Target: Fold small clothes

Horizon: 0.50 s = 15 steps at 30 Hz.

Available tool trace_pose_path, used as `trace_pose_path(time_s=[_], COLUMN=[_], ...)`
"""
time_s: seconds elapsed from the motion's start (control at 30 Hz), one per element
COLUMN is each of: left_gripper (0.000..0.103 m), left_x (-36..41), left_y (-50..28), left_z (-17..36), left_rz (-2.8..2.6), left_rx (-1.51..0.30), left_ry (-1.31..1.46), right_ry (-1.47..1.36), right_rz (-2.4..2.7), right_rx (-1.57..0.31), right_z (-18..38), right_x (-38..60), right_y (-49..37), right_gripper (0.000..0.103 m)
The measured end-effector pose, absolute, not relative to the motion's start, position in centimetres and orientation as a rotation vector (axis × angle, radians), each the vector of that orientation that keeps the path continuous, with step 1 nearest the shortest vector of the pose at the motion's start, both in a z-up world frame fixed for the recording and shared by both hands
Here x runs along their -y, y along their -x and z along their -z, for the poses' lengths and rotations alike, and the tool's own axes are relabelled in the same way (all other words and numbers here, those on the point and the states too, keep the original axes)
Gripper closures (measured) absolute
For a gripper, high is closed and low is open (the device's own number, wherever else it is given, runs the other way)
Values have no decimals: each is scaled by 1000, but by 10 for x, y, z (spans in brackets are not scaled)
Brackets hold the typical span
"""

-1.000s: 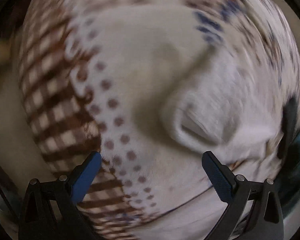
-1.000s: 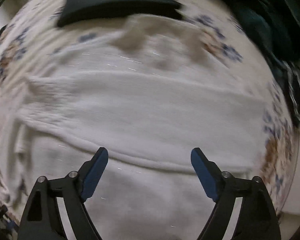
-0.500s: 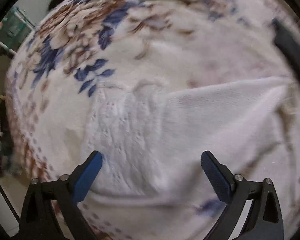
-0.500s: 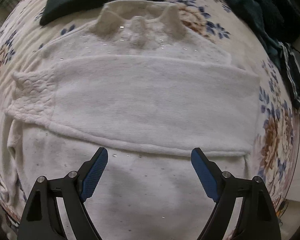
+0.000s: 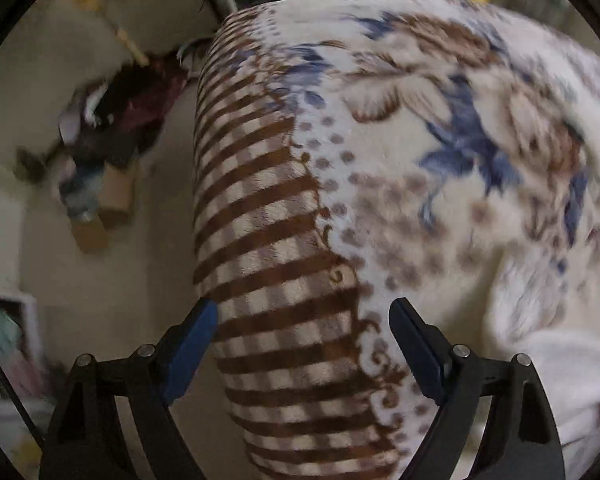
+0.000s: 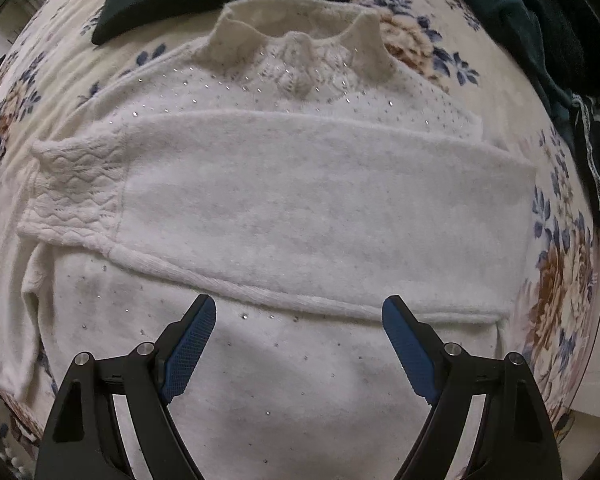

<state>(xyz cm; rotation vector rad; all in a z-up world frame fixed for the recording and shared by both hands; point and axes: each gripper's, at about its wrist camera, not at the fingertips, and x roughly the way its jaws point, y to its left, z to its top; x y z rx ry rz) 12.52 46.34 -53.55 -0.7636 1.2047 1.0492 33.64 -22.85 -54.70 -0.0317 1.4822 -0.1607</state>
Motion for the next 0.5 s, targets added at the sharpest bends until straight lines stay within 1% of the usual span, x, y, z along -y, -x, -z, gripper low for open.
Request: trace_pose_path(time_s=[0.07,0.17,0.27,0.37,0.4,0.43,0.47,0.5], left_gripper=[15,15,15,17,25,68,96,96], left_x=[-461,-457,-457,-448,-443,-437,-432,-427], left_y=[-121,-161,-221,-262,-274,-279,-281,-277], left_z=[536,548,574,594,596,592,586,576], left_rz=[-980,-845,-639,-526,-512,-498,-492,-507], left_rx=[-1161,-1138,-1243,-1370,-1413,-1418,-1418,-1418], left_ry=[872,962,913,822,739,660,590,533], right_ry=[30,46,55,68,76,77,75,73], right_rz=[164,163,155,135,124,117,111,107], right_rx=[-1491,-1504,-1512,-1524,-1538,-1547,-1549,-1546], right_z=[549,551,552,554,556,557,558,558], right_x=[231,231,227,218,214,211,209,207], right_y=[-336,-337,-340,-343,-344,-345,-345,-345], right_gripper=[16,16,16,16,16,16,16,16])
